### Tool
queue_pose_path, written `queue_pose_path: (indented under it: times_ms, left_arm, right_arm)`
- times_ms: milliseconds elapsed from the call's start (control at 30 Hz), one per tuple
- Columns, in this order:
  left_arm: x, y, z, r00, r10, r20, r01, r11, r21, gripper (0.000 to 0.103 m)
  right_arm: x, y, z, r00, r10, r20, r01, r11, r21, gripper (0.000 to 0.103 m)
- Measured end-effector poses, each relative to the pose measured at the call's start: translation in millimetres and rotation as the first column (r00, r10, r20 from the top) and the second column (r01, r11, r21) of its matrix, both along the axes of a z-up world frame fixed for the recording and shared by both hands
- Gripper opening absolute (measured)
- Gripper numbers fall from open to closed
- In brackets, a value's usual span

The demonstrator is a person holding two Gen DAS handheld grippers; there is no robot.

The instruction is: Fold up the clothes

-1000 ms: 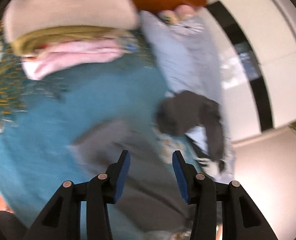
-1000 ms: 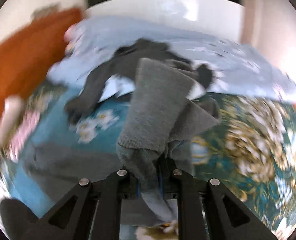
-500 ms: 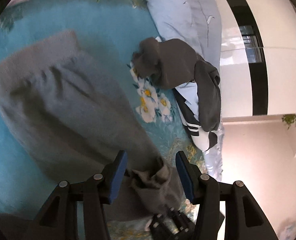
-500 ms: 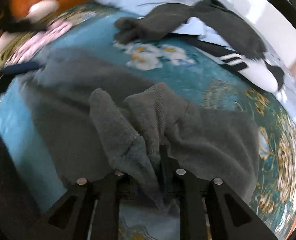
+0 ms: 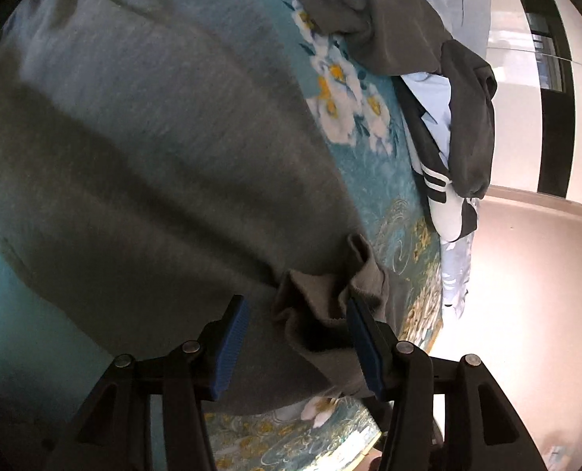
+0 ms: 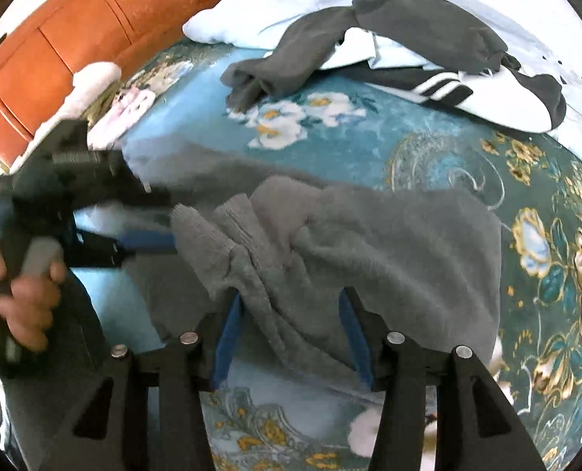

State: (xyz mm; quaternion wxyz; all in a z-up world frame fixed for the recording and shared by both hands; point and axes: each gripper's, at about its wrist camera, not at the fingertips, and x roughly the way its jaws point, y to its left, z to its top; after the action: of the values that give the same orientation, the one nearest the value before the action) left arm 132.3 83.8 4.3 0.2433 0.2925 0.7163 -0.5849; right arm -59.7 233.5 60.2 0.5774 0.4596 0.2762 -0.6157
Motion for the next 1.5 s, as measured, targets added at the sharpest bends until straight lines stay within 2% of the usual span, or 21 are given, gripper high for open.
queue_pose_path:
  times_ms: [67,133,267,333,467,567,767,800,867,933,1067,1233,1300,1367,1433,1500]
  left_arm:
    - [2.4,2.5,-1.2,1.000,0.005,-0.018,-0.005,1.000,0.019,0.056]
    - [4.8,5.1,-2.5,0.999,0.010,-0.035,-0.009,0.999,0.038,0.058]
    - [0.6,9.2,-3.8,1.000,-0.016,-0.008,0.017,0.999,0.041,0.059]
    - [-1.6,11.2,-4.5,1.000,-0.030,0.006,0.030,0.999,0.043,0.059]
    - [-2.4,13.5,-5.5,0.999,-0.041,0.028,0.040,0.998,0.040,0.059]
    - [2.4,12.0,-8.2,1.000,-0.018,0.013,0.017,0.998,0.057,0.059]
    - [0.7,11.8,-10.3,0.999,-0.028,0.029,0.027,0.998,0.052,0.059]
    - [-0.5,12.0,-11.2,0.999,-0.034,0.035,0.032,0.998,0.053,0.059]
    - [-3.8,11.7,-15.1,0.998,-0.043,0.035,0.041,0.997,0.067,0.062]
    - [-8.2,11.3,-20.2,0.998,-0.059,0.037,0.055,0.995,0.087,0.062]
    - [-19.4,10.9,-25.6,0.993,-0.113,0.040,0.109,0.990,0.092,0.062]
    - [-38.4,14.4,-27.2,0.976,-0.218,0.011,0.216,0.973,0.084,0.059]
    - [-45.5,16.7,-26.5,0.966,-0.259,0.008,0.257,0.963,0.074,0.046]
    - [-50.4,17.5,-24.2,0.958,-0.286,0.011,0.285,0.957,0.046,0.020]
    - [-55.5,17.9,-20.6,0.952,-0.307,0.000,0.307,0.952,0.015,0.008]
    - [-63.4,19.2,-11.1,0.940,-0.341,-0.004,0.341,0.939,-0.056,0.009]
  right_arm:
    - [3.5,-4.6,8.5,1.000,0.013,-0.005,-0.013,0.999,-0.031,0.051]
    - [4.7,-6.0,16.5,0.999,0.029,0.028,-0.027,0.998,-0.060,0.051]
    - [10.4,-9.2,18.3,0.999,0.051,-0.008,-0.051,0.997,-0.053,0.051]
    - [14.1,-12.3,10.6,0.998,0.041,-0.039,-0.042,0.999,-0.021,0.052]
    - [25.9,-21.5,-9.6,0.998,0.062,0.007,-0.062,0.997,0.034,0.051]
    - [36.5,-31.0,-26.9,0.997,0.071,0.006,-0.071,0.995,0.074,0.051]
    - [45.8,-41.3,-50.9,0.997,0.059,-0.058,-0.049,0.986,0.160,0.051]
    - [46.6,-40.3,-52.0,0.996,0.059,-0.071,-0.047,0.986,0.162,0.049]
    - [44.7,-37.9,-52.0,0.994,0.039,-0.102,-0.022,0.987,0.161,0.027]
    - [33.2,-34.5,-48.4,0.997,-0.009,-0.074,0.020,0.989,0.148,0.017]
    - [-2.7,-20.7,-30.2,0.991,-0.127,0.035,0.123,0.987,0.101,0.013]
    - [-36.0,6.0,2.5,0.980,-0.197,0.035,0.196,0.980,0.026,0.013]
    - [-47.3,16.5,10.7,0.974,-0.223,0.028,0.223,0.975,0.020,0.013]
    - [-55.1,22.5,13.4,0.969,-0.244,0.027,0.244,0.970,0.023,0.013]
    - [-59.5,27.2,14.6,0.966,-0.259,0.021,0.259,0.966,0.028,0.013]
    - [-62.3,32.0,15.8,0.962,-0.271,0.023,0.270,0.962,0.030,0.013]
